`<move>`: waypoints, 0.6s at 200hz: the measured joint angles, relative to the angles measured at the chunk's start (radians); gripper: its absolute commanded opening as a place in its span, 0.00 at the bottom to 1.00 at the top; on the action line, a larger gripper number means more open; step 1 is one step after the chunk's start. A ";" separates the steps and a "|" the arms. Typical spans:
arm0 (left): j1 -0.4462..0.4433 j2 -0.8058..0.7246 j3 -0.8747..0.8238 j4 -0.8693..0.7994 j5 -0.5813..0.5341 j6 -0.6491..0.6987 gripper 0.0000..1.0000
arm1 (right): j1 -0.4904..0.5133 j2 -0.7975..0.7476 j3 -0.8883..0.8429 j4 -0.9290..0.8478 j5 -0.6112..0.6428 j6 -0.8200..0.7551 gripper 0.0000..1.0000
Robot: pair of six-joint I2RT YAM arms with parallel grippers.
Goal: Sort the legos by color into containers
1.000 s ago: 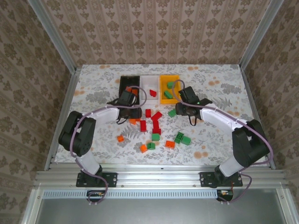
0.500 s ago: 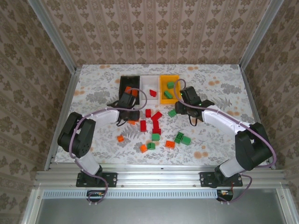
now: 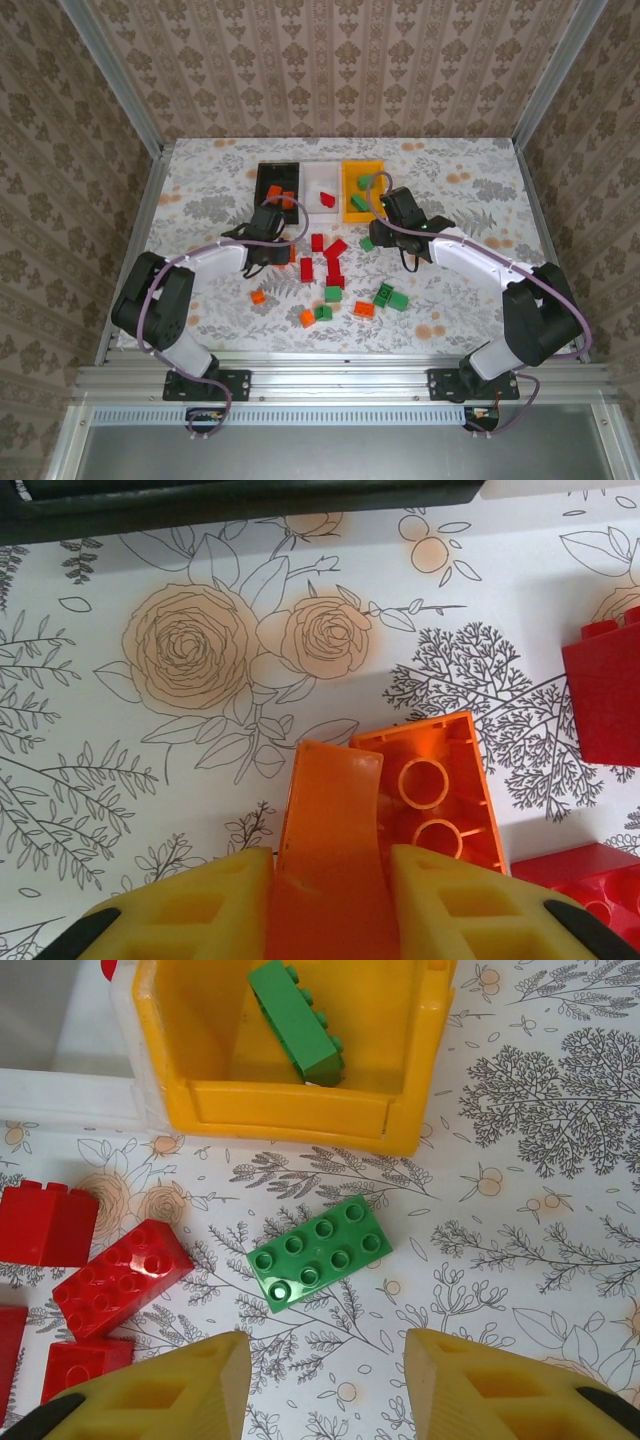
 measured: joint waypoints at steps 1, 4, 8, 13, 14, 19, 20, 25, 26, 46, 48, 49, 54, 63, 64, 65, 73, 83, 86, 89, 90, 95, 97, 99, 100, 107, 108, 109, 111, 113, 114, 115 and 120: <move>0.000 0.000 0.000 0.000 0.000 0.000 0.34 | 0.001 0.000 0.000 0.000 0.000 0.000 0.45; 0.002 0.000 -0.002 0.003 0.002 0.000 0.34 | 0.002 0.000 0.000 0.000 0.000 0.000 0.45; 0.005 0.000 -0.003 0.006 0.003 0.000 0.35 | 0.003 0.000 0.000 0.000 0.000 0.000 0.45; 0.008 0.000 -0.003 0.010 0.008 0.000 0.35 | 0.003 0.000 0.000 0.000 0.000 0.000 0.45; 0.009 0.000 -0.004 0.010 0.008 0.000 0.35 | 0.003 0.000 0.000 0.000 0.001 0.000 0.45; 0.013 0.000 -0.005 0.014 0.010 0.000 0.35 | 0.004 0.000 0.000 0.000 0.001 0.000 0.45; 0.014 0.000 -0.005 0.014 0.011 0.000 0.35 | 0.005 0.000 0.000 0.000 0.001 0.000 0.45; 0.018 0.000 -0.006 0.016 0.011 0.000 0.36 | 0.005 0.000 0.000 0.000 0.002 0.000 0.45; 0.019 0.000 -0.006 0.016 0.011 0.000 0.36 | 0.005 0.000 0.000 0.000 0.002 0.000 0.45; 0.030 0.000 -0.011 0.022 0.013 0.003 0.42 | 0.005 0.000 0.000 0.000 0.002 0.000 0.45; 0.031 0.000 -0.011 0.022 0.013 0.002 0.42 | 0.005 0.000 0.000 0.000 0.002 0.000 0.45; 0.032 0.000 -0.012 0.022 0.013 0.002 0.43 | 0.005 0.000 0.000 0.000 0.002 0.000 0.45; 0.034 0.000 -0.014 0.020 0.013 0.004 0.44 | 0.005 0.000 0.000 0.000 0.002 0.000 0.45; 0.039 0.000 -0.016 0.016 0.013 0.007 0.45 | 0.005 0.000 0.000 0.000 0.002 0.000 0.45; 0.040 0.000 -0.016 0.015 0.013 0.008 0.45 | 0.005 0.000 0.000 0.000 0.002 0.000 0.45; 0.040 0.000 -0.016 0.014 0.013 0.008 0.45 | 0.005 0.000 0.000 0.000 0.002 0.000 0.45; 0.042 0.000 -0.016 0.012 0.012 0.008 0.45 | 0.005 0.000 0.000 0.000 0.002 0.000 0.45; 0.047 0.000 -0.016 0.012 0.010 0.010 0.45 | 0.005 0.000 0.000 0.000 0.002 0.000 0.45; 0.047 0.000 -0.016 0.012 0.011 0.010 0.44 | 0.005 0.000 0.000 0.000 0.002 -0.001 0.45; 0.047 0.000 -0.016 0.012 0.011 0.010 0.44 | 0.005 0.000 0.000 0.000 0.002 -0.001 0.45; 0.047 0.000 -0.016 0.012 0.011 0.010 0.44 | 0.005 0.000 0.000 0.000 0.002 -0.001 0.45; 0.047 0.000 -0.016 0.012 0.011 0.010 0.42 | 0.005 0.000 0.000 0.000 0.002 -0.001 0.45; 0.047 0.000 -0.016 0.012 0.011 0.010 0.42 | 0.005 0.000 0.000 0.000 0.002 0.000 0.45; 0.051 0.000 -0.016 0.012 0.011 0.010 0.41 | 0.005 0.000 0.000 0.000 0.002 -0.001 0.45; 0.053 0.000 -0.016 0.012 0.011 0.011 0.41 | 0.005 0.000 0.000 0.000 0.002 -0.001 0.45; 0.057 0.000 -0.016 0.012 0.014 0.011 0.39 | 0.006 0.000 0.000 0.000 0.002 -0.001 0.45; 0.058 0.000 -0.016 0.012 0.015 0.013 0.39 | 0.006 0.000 0.000 0.000 0.003 -0.001 0.45; 0.059 0.000 -0.016 0.012 0.015 0.013 0.39 | 0.006 0.000 0.000 0.000 0.003 -0.001 0.45; 0.061 0.000 -0.016 0.013 0.014 0.012 0.38 | 0.006 0.000 0.000 0.000 0.002 -0.001 0.45; 0.063 0.000 -0.016 0.013 0.015 0.013 0.38 | 0.006 0.000 0.000 0.000 0.003 -0.001 0.45; 0.064 0.000 -0.016 0.013 0.015 0.013 0.38 | 0.007 0.000 0.000 0.000 0.002 -0.001 0.45; 0.065 0.000 -0.016 0.013 0.015 0.014 0.37 | 0.007 0.000 0.000 0.000 0.003 -0.001 0.45; 0.070 0.000 -0.016 0.013 0.014 0.014 0.36 | 0.008 0.000 0.000 0.000 0.003 -0.001 0.45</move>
